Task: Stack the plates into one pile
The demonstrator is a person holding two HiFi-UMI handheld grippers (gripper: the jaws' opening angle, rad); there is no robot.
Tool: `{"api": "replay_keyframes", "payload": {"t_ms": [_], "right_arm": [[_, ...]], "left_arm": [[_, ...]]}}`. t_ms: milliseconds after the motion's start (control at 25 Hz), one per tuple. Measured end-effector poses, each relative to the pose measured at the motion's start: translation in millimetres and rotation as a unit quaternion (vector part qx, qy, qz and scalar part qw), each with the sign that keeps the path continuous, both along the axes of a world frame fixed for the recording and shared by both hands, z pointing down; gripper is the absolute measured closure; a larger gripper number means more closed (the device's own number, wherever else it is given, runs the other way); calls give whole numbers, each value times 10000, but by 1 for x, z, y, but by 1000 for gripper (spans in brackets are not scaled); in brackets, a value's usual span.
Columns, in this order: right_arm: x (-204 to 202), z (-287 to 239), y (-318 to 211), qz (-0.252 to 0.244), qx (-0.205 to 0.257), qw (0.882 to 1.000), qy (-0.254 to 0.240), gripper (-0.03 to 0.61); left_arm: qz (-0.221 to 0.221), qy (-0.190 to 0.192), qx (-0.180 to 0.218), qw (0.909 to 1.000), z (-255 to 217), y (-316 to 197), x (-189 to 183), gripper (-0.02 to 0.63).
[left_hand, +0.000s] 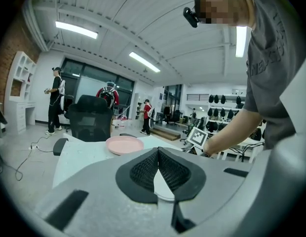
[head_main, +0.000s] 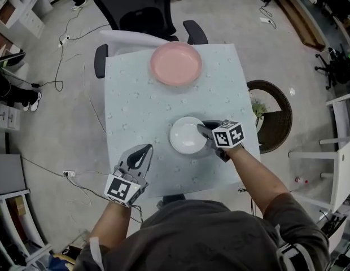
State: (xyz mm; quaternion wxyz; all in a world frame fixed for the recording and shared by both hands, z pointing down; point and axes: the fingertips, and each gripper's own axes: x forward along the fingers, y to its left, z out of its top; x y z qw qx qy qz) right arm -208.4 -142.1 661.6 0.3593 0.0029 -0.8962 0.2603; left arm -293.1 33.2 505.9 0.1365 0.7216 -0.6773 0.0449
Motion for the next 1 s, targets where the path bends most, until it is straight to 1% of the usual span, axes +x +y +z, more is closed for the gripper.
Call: {"api": "replay_keyframes", "payload": {"t_ms": [40, 80, 120, 200, 280, 320, 440, 560, 720, 800, 880, 960, 1000], "right_arm": [[-1, 4, 1, -140, 293, 9994, 90, 493], [-1, 7, 4, -281, 510, 9982, 147, 443], [-1, 9, 7, -399, 669, 9968, 175, 406], [-1, 11, 11, -523, 839, 9950, 172, 372], [1, 9, 14, -539, 889, 9945, 134, 319], [2, 6, 13, -532, 950, 9940, 95, 318], [5, -8, 6, -419, 1170, 9922, -133, 318], [12, -30, -2, -164, 1232, 9909, -516, 335], [36, -68, -18, 221, 1417, 9854, -914, 363], [56, -93, -30, 488, 1577, 9803, -1081, 384], [84, -119, -42, 817, 1799, 9722, -1256, 427], [120, -146, -53, 1210, 2026, 9617, -1397, 475], [142, -159, -58, 1444, 2150, 9552, -1435, 500]], "left_arm": [[-13, 8, -22, 10000, 2, 2, 0, 607], [-8, 18, -31, 10000, 3, 2, 0, 607], [11, 26, -34, 10000, 2, 1, 2, 607], [76, 36, -38, 10000, -2, -2, 5, 607], [169, 43, -34, 9998, -4, -7, 9, 607], [226, 51, -27, 9997, -5, -11, 11, 607], [456, 65, 6, 9989, -6, -26, 20, 607], [792, 88, 93, 9968, -9, -45, 31, 607], [1312, 158, 188, 9910, -20, -76, 56, 607], [1703, 210, 308, 9847, -29, -95, 78, 607], [2118, 258, 402, 9761, -40, -112, 107, 607], [2534, 298, 482, 9657, -48, -128, 139, 607], [2763, 324, 528, 9591, -53, -136, 156, 607]]}}
